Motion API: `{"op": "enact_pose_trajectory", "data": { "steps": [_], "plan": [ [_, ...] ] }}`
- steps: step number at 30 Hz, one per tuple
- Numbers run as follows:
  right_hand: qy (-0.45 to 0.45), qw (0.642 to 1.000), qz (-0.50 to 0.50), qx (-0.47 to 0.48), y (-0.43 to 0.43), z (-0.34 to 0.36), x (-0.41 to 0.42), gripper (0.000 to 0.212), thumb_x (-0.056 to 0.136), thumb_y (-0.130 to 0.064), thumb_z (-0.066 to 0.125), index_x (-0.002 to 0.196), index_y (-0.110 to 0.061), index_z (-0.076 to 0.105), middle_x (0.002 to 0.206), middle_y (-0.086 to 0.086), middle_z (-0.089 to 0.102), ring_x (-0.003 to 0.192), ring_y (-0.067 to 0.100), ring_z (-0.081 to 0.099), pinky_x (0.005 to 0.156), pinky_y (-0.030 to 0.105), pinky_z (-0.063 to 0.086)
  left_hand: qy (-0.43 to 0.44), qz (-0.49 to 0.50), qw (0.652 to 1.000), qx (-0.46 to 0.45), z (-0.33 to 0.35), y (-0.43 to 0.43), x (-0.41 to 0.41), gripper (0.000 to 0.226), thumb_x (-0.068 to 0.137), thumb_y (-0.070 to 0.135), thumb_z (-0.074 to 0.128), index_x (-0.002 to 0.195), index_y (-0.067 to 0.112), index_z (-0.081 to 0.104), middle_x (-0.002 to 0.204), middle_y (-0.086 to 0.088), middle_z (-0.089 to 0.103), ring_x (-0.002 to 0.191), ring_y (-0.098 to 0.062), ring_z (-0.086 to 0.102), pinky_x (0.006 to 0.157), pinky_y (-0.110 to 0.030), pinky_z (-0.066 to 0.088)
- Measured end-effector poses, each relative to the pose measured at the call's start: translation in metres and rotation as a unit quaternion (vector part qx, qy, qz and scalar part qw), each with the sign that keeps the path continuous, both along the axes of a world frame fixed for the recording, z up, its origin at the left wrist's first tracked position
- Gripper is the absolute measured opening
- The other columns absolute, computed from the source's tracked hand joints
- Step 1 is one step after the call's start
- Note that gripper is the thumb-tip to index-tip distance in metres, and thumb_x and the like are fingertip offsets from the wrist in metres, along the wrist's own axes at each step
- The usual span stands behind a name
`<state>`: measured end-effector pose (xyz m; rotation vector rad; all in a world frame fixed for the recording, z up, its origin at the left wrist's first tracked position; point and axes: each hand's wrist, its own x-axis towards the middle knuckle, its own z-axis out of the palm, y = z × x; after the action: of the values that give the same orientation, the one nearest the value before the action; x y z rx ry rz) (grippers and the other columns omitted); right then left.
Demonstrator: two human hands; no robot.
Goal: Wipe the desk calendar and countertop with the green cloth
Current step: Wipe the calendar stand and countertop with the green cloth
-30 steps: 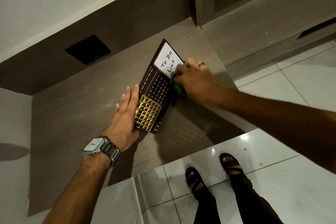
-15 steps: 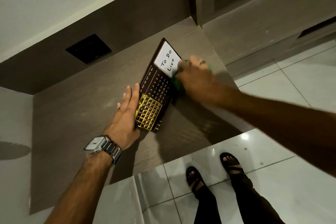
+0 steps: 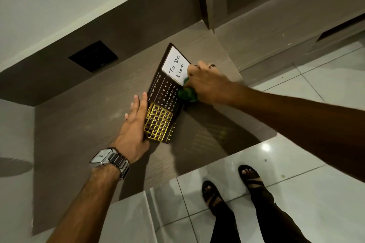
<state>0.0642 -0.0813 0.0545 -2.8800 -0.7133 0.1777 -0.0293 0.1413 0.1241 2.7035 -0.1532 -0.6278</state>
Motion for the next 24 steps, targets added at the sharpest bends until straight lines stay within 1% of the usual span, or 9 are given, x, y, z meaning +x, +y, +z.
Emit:
{"op": "enact_pose_trajectory", "data": {
  "steps": [4, 7, 11, 14, 16, 19, 20, 22, 24],
  "plan": [
    [0.0, 0.998, 0.05, -0.024, 0.036, -0.005, -0.033, 0.034, 0.083, -0.045, 0.066, 0.107, -0.021, 0.068, 0.117, 0.007, 0.049, 0.109, 0.029, 0.042, 0.085, 0.044, 0.043, 0.0, 0.002, 1.0, 0.006, -0.002, -0.001, 0.001, 0.121, 0.068, -0.011, 0.064, 0.143, 0.03, -0.02, 0.158, -0.006, -0.016, 0.145, -0.02, -0.011, 0.119, -0.052, 0.004],
    [0.002, 0.992, 0.12, -0.031, 0.042, -0.006, -0.047, 0.037, 0.085, -0.05, 0.063, 0.111, -0.024, 0.065, 0.118, 0.006, 0.05, 0.109, 0.028, 0.042, 0.086, 0.044, 0.042, -0.005, 0.0, 1.0, 0.006, -0.002, -0.001, 0.002, 0.12, 0.068, -0.01, 0.064, 0.143, 0.03, -0.02, 0.158, -0.007, -0.015, 0.145, -0.02, -0.011, 0.119, -0.053, 0.006],
    [0.018, 0.997, 0.041, -0.061, 0.011, 0.001, -0.001, 0.038, 0.087, -0.042, 0.063, 0.12, -0.022, 0.061, 0.115, 0.008, 0.049, 0.108, 0.029, 0.044, 0.084, 0.043, 0.046, -0.006, 0.004, 1.0, 0.004, -0.003, 0.0, 0.001, 0.12, 0.068, -0.01, 0.064, 0.143, 0.032, -0.02, 0.158, -0.006, -0.015, 0.145, -0.019, -0.01, 0.119, -0.053, 0.006],
    [0.022, 0.997, -0.008, -0.073, 0.011, 0.002, -0.004, 0.041, 0.085, -0.042, 0.066, 0.121, -0.024, 0.06, 0.117, 0.008, 0.048, 0.11, 0.029, 0.043, 0.084, 0.043, 0.044, -0.007, 0.008, 1.0, 0.007, -0.004, 0.001, 0.001, 0.121, 0.068, -0.01, 0.064, 0.143, 0.033, -0.021, 0.158, -0.006, -0.015, 0.145, -0.021, -0.009, 0.119, -0.054, 0.007],
    [-0.011, 0.997, 0.032, -0.075, 0.029, -0.003, -0.038, 0.038, 0.083, -0.042, 0.068, 0.117, -0.025, 0.064, 0.121, 0.007, 0.049, 0.114, 0.03, 0.042, 0.087, 0.044, 0.043, -0.011, 0.008, 1.0, 0.004, -0.005, 0.001, 0.001, 0.121, 0.068, -0.01, 0.065, 0.143, 0.033, -0.021, 0.158, -0.006, -0.016, 0.145, -0.022, -0.009, 0.119, -0.055, 0.007],
    [-0.028, 0.989, 0.144, -0.002, 0.053, -0.011, -0.096, 0.036, 0.086, -0.042, 0.064, 0.116, -0.023, 0.064, 0.122, 0.008, 0.049, 0.111, 0.029, 0.041, 0.081, 0.041, 0.044, -0.01, 0.004, 1.0, 0.002, -0.005, 0.001, 0.003, 0.121, 0.068, -0.01, 0.065, 0.143, 0.031, -0.021, 0.158, -0.007, -0.015, 0.145, -0.023, -0.009, 0.118, -0.055, 0.008],
    [-0.02, 0.982, 0.188, 0.003, 0.059, -0.01, -0.109, 0.037, 0.086, -0.044, 0.063, 0.117, -0.024, 0.064, 0.123, 0.008, 0.049, 0.111, 0.028, 0.041, 0.08, 0.04, 0.045, -0.012, 0.004, 1.0, 0.003, -0.005, 0.001, 0.002, 0.121, 0.067, -0.011, 0.064, 0.143, 0.031, -0.021, 0.158, -0.007, -0.015, 0.145, -0.023, -0.009, 0.118, -0.055, 0.009],
    [0.023, 0.964, 0.264, 0.004, 0.065, -0.007, -0.122, 0.047, 0.083, -0.047, 0.067, 0.123, -0.022, 0.06, 0.129, 0.009, 0.045, 0.115, 0.028, 0.039, 0.088, 0.042, 0.045, -0.014, 0.007, 1.0, 0.005, -0.005, 0.0, 0.002, 0.122, 0.067, -0.013, 0.062, 0.143, 0.033, -0.021, 0.158, -0.005, -0.016, 0.145, -0.021, -0.01, 0.119, -0.054, 0.008],
    [0.096, 0.962, 0.25, 0.056, 0.06, 0.003, -0.11, 0.047, 0.082, -0.038, 0.07, 0.124, -0.02, 0.059, 0.129, 0.01, 0.044, 0.116, 0.028, 0.037, 0.094, 0.046, 0.044, -0.018, 0.007, 1.0, 0.004, -0.007, 0.001, 0.002, 0.123, 0.066, -0.013, 0.062, 0.143, 0.033, -0.022, 0.158, -0.005, -0.016, 0.145, -0.021, -0.009, 0.119, -0.054, 0.008]
  ]
}}
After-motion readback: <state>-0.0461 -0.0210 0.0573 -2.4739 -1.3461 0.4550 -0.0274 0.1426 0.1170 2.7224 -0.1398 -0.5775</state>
